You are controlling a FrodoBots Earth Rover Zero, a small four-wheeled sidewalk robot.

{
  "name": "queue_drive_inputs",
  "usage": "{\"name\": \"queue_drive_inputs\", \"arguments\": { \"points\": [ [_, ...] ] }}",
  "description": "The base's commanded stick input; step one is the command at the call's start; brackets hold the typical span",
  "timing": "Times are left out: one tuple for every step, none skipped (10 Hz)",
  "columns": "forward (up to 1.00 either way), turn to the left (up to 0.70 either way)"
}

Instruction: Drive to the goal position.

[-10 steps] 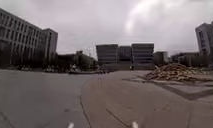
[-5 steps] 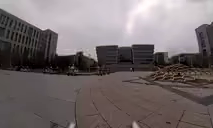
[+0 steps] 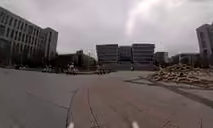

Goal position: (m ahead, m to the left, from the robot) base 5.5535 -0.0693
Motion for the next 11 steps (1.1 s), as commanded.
{"name": "queue_drive_inputs", "arguments": {
  "points": [
    [0.70, 0.00],
    [0.70, 0.00],
    [0.70, 0.00],
    [0.70, 0.00],
    [0.70, 0.00],
    [0.70, 0.00],
    [0.70, 0.00],
    [0.70, 0.00],
    [0.70, 0.27],
    [0.70, 0.27],
    [0.70, 0.19]
  ]
}}
